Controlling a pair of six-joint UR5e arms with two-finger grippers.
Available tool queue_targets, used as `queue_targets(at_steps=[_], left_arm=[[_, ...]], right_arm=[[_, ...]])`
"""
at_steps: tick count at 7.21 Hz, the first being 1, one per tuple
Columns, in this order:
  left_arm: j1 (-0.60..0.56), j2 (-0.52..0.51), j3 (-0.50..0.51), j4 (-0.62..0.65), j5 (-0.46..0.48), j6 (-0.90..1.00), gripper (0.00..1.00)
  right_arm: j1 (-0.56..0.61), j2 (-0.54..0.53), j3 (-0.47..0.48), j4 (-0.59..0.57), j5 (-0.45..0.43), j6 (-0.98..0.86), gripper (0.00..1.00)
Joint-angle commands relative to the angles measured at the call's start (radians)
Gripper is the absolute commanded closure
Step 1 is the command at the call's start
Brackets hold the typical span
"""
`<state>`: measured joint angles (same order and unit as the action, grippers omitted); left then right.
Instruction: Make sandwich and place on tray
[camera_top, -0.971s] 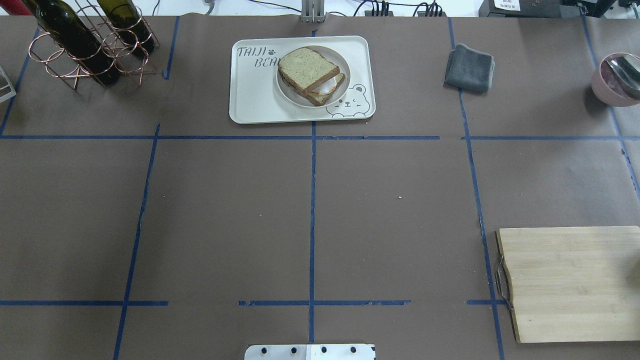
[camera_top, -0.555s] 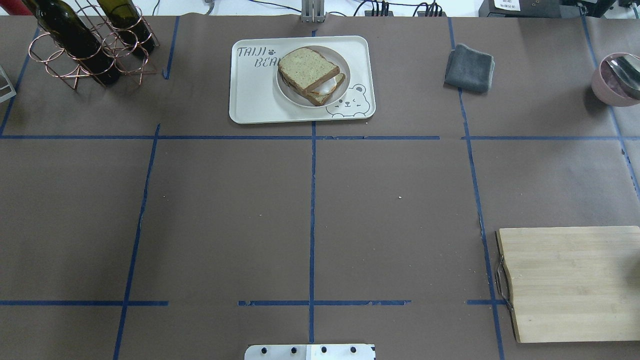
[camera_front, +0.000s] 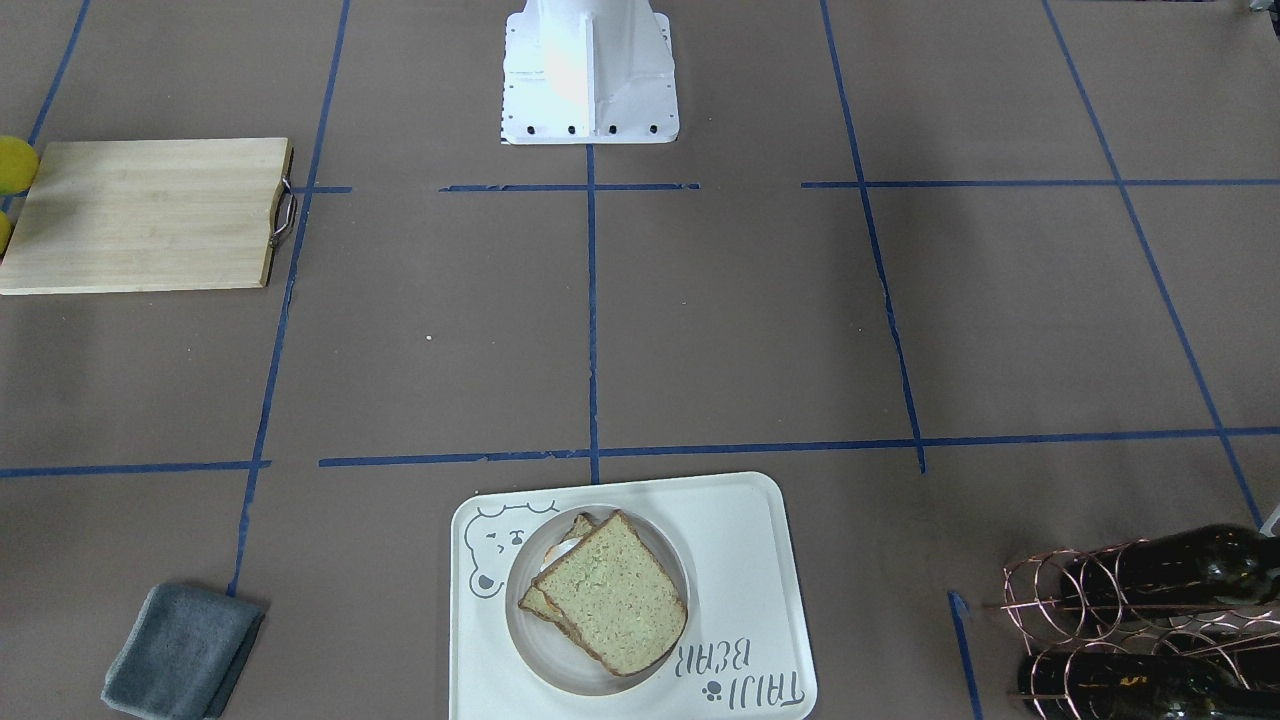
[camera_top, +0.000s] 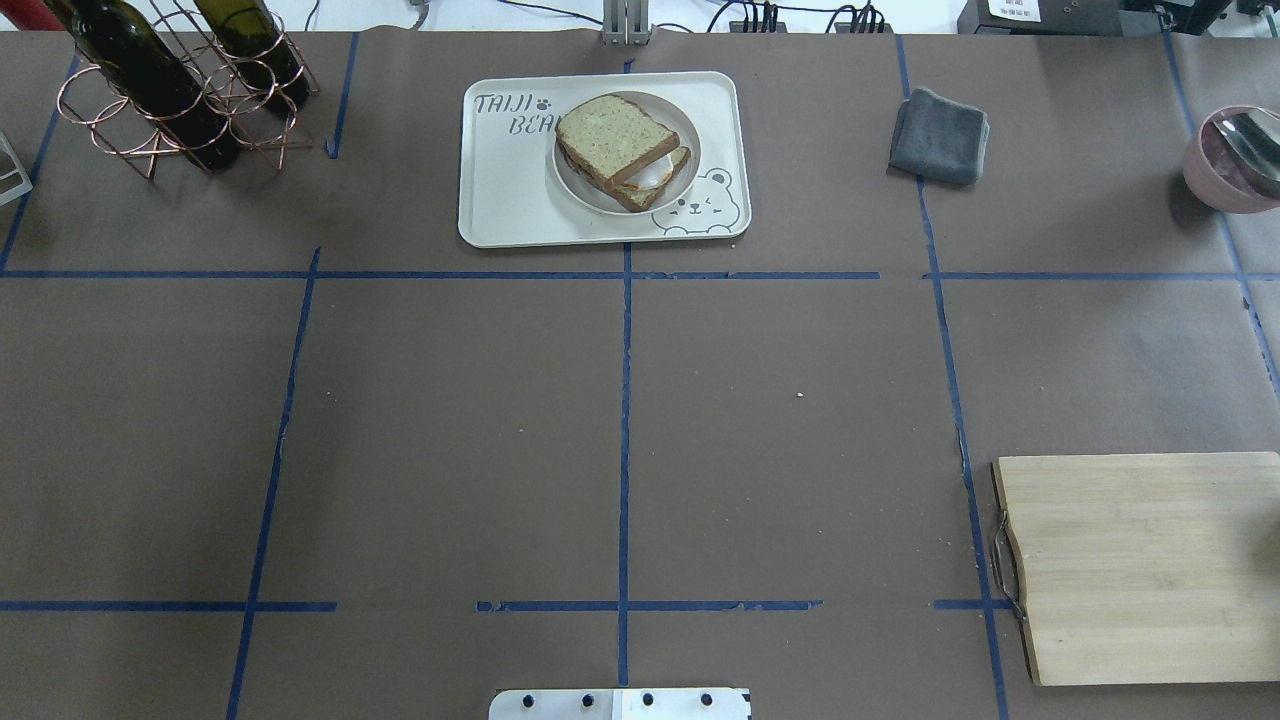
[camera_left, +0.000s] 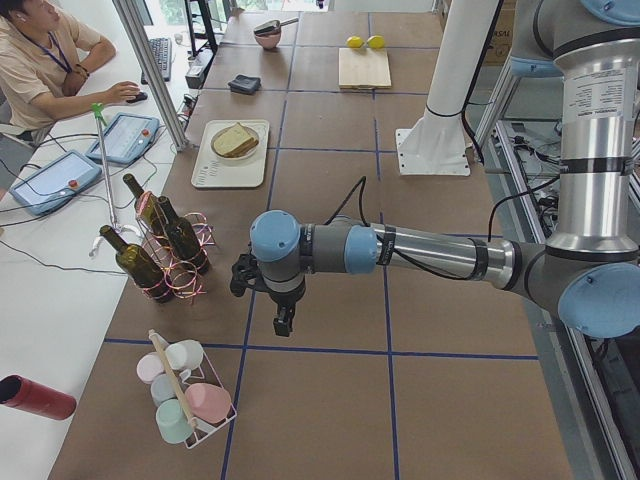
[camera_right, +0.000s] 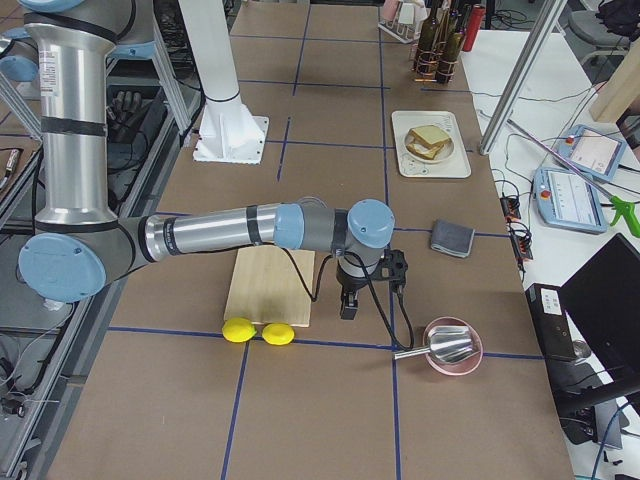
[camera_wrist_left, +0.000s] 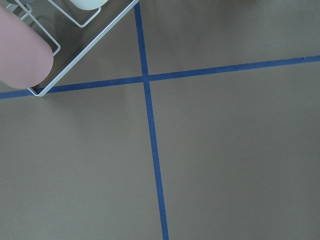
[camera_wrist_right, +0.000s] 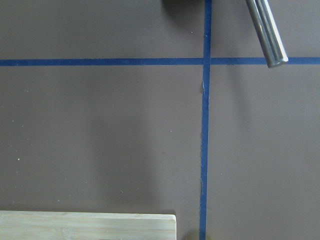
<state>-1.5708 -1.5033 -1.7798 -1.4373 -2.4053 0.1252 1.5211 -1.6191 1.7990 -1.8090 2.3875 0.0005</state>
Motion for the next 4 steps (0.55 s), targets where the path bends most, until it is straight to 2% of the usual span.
queue_targets(at_steps=[1,4], left_arm=[[0.0,0.0,-0.003,0.0,0.0,0.001,0.0],[0.0,0.0,-0.004,0.0,0.0,0.001,0.0]], right_arm=[[-0.004,0.001,0.006,0.002,0.001,-0.001,0.0],[-0.009,-0.001,0.01,0.002,0.001,-0.001,0.0]])
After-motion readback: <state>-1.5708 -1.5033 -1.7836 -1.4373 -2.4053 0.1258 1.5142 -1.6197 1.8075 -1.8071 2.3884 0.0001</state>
